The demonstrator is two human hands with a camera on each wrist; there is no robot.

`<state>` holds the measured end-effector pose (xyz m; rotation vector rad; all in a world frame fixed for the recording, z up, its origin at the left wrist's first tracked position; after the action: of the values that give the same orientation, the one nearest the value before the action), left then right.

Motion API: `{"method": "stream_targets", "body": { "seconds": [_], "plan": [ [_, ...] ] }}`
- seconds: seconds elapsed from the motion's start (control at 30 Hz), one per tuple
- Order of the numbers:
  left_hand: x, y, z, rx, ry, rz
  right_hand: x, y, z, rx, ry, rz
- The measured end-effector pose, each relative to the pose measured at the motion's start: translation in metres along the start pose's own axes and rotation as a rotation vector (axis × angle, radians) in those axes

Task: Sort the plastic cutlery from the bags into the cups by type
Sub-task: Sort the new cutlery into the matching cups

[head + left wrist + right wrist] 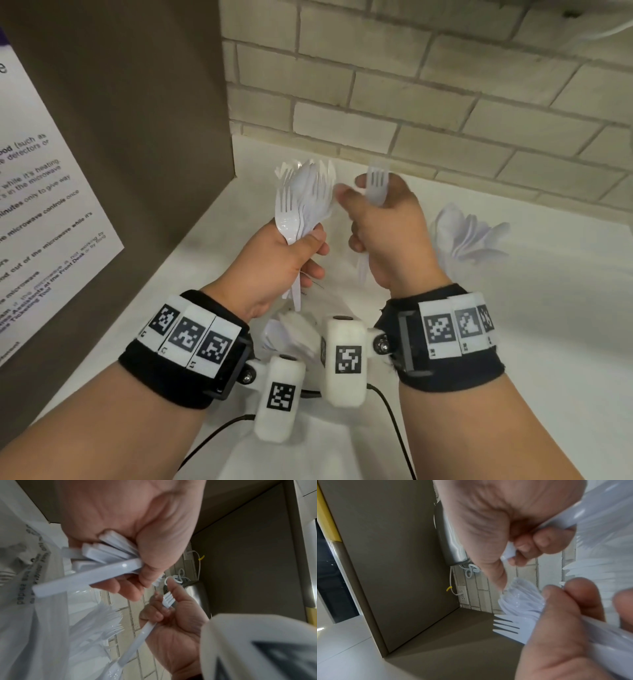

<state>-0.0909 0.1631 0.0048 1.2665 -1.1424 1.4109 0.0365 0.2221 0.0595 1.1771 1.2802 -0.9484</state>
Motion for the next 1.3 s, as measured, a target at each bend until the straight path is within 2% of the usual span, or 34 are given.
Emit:
{"method": "stream_targets", "body": {
  "seconds": [0.07, 0.13, 0.33, 0.47, 0.53, 0.6, 0.67, 0.77, 0.9, 1.0, 1.07, 1.2, 1.3],
  "plan": [
    [0.002, -0.001, -0.001, -0.004, -0.017, -0.023, 0.007, -0.01, 0.001, -0.104, -0.035, 0.081],
    [0.004, -0.003, -0.001, -0.014, -0.028, -0.021, 0.008, -0.016, 0.003, -0.141, -0.04, 0.063],
    [0.0, -0.004, -0.002, 0.002, 0.012, 0.07, 0.01, -0.009, -0.001, -0.015, -0.084, 0.003],
    [-0.002, -0.003, -0.004, 0.019, 0.032, 0.05, 0.002, 0.002, -0.003, 0.096, -0.06, -0.165],
    [-0.002, -0.001, -0.005, 0.064, 0.019, -0.009, 0.003, 0.002, -0.004, 0.088, -0.053, -0.156],
    [0.0, 0.001, -0.006, 0.099, -0.01, -0.081, 0.005, -0.002, -0.003, 0.055, -0.041, -0.023],
    [0.001, -0.001, -0.006, 0.082, -0.039, -0.113, 0.008, -0.006, 0.0, 0.015, -0.038, 0.058],
    [0.001, -0.009, -0.005, 0.016, -0.033, -0.054, 0.011, -0.01, 0.0, -0.048, -0.056, 0.013],
    [-0.003, -0.013, -0.004, -0.035, 0.047, 0.105, 0.012, -0.001, -0.001, 0.029, -0.071, -0.081],
    [-0.006, -0.01, -0.008, -0.036, 0.073, 0.005, 0.002, 0.008, -0.001, 0.084, 0.03, -0.047],
    [-0.008, -0.008, -0.01, -0.025, 0.077, -0.104, -0.001, 0.006, 0.0, -0.002, 0.05, -0.071],
    [-0.008, -0.011, -0.013, -0.058, 0.044, -0.264, -0.004, -0.011, 0.008, -0.269, 0.109, 0.032],
    [-0.007, -0.014, -0.013, -0.095, 0.04, -0.287, -0.001, -0.017, 0.008, -0.301, 0.127, 0.01]
  ]
}}
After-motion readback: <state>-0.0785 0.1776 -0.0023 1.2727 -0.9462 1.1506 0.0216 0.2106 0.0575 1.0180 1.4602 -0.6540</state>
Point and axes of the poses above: each hand's wrist, its own z-axis away from the middle knuckle, its own y-axis out of the back of the hand, x = y × z, the point moved 7 cm from there along -z, towards the middle knuckle, and after that the axes turned 3 degrees about -x, right-handed, at the moved point
